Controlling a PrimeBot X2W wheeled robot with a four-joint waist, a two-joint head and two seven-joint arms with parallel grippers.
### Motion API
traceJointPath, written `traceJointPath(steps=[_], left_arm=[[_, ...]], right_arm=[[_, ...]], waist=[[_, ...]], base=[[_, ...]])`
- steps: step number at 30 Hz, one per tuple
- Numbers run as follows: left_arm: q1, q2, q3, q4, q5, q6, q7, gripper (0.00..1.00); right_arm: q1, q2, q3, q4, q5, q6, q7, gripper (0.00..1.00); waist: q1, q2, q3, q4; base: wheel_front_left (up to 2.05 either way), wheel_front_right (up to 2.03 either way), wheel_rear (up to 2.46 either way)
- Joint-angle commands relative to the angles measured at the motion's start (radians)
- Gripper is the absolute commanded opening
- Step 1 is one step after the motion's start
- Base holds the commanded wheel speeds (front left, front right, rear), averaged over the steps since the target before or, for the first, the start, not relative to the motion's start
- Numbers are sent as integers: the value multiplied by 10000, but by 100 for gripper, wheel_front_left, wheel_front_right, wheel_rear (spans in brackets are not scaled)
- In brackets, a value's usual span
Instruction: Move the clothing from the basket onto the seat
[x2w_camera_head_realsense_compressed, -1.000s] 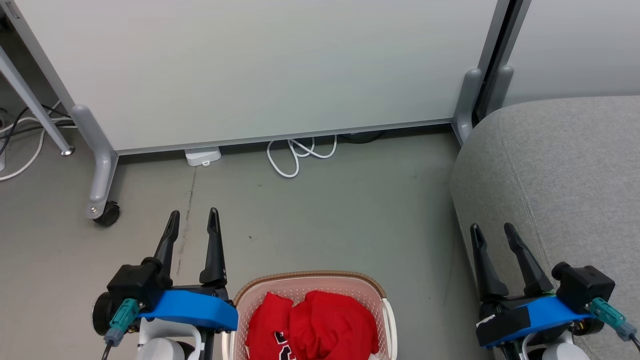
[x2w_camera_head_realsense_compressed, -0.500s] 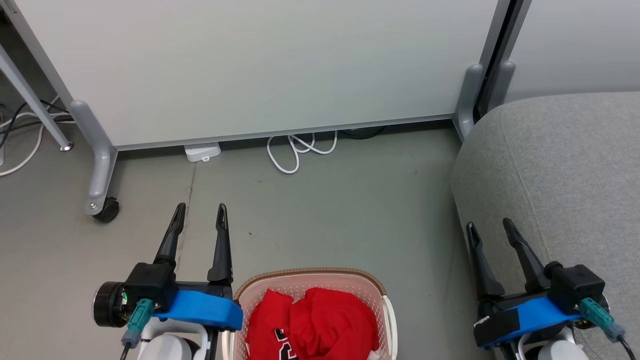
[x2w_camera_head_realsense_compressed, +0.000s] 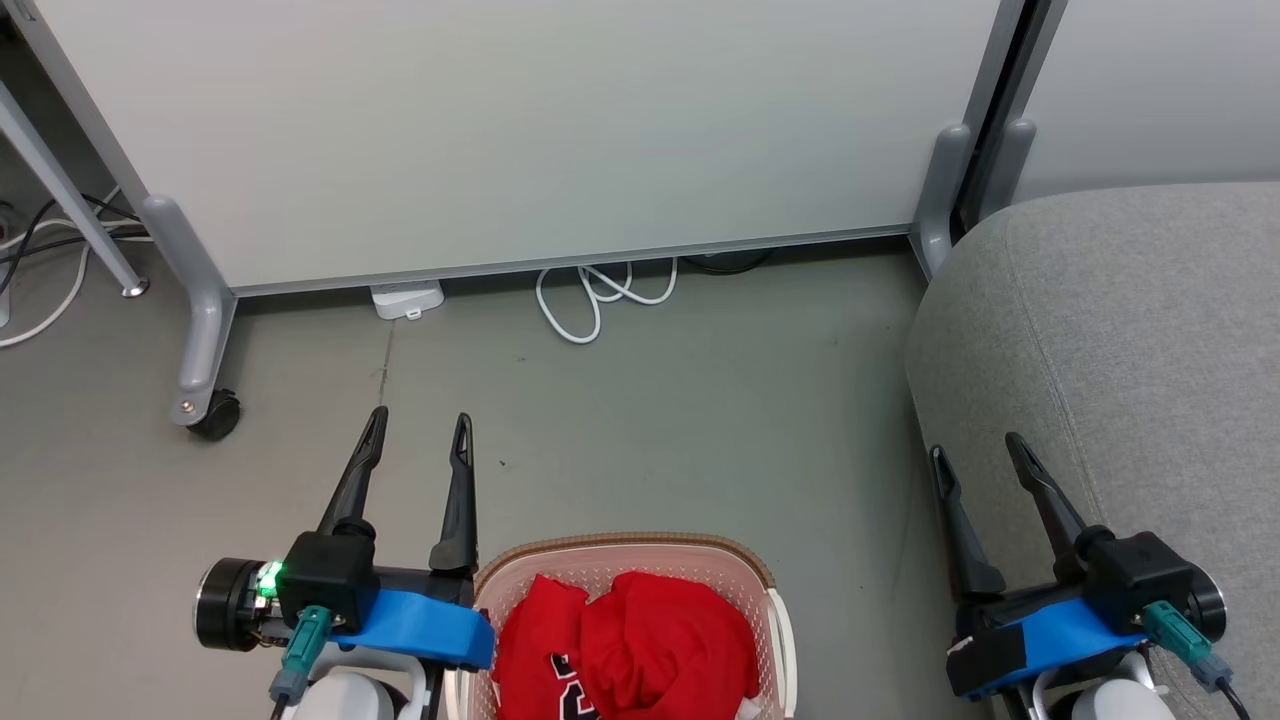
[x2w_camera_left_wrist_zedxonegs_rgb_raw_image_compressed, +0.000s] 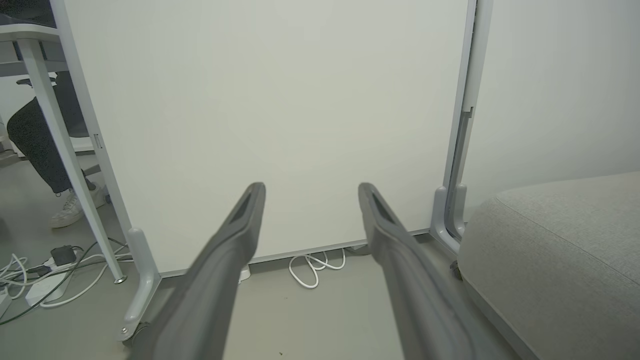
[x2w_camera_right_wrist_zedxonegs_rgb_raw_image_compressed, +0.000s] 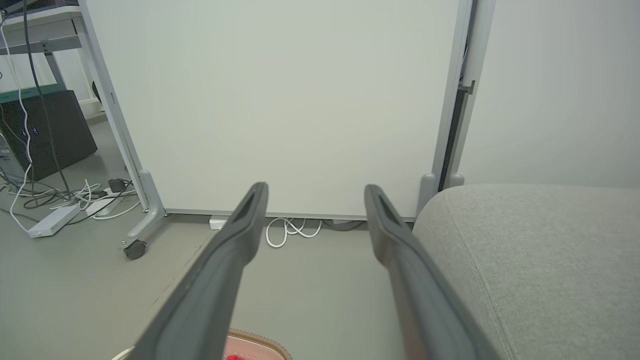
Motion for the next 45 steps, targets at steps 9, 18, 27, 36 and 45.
traceJointPath(steps=[9, 18, 27, 36, 45], left_arm=[[-96, -88, 193, 128, 235, -212, -164, 100], [-52, -168, 418, 378, -145, -418, -162, 100], [-87, -181, 428, 480, -205, -444, -162, 100], [-245, -183, 321, 550, -296, -438, -162, 100], [-919, -182, 159, 1085, -86, -708, -162, 100]], right_arm=[[-145, -62, 24, 96, -359, 25, -170, 100], [-157, -61, -19, 205, -37, 25, -167, 100], [-178, -61, -24, 227, 30, 24, -169, 100], [-250, -61, 14, 176, 90, 24, -169, 100], [-593, -59, -56, 17, 107, 24, -167, 100]], waist=[[0, 0, 68, 10], [0, 0, 53, 9], [0, 0, 87, 14], [0, 0, 229, -45], [0, 0, 1047, -375]], base=[[0, 0, 0], [0, 0, 0], [0, 0, 0], [0, 0, 0], [0, 0, 0]])
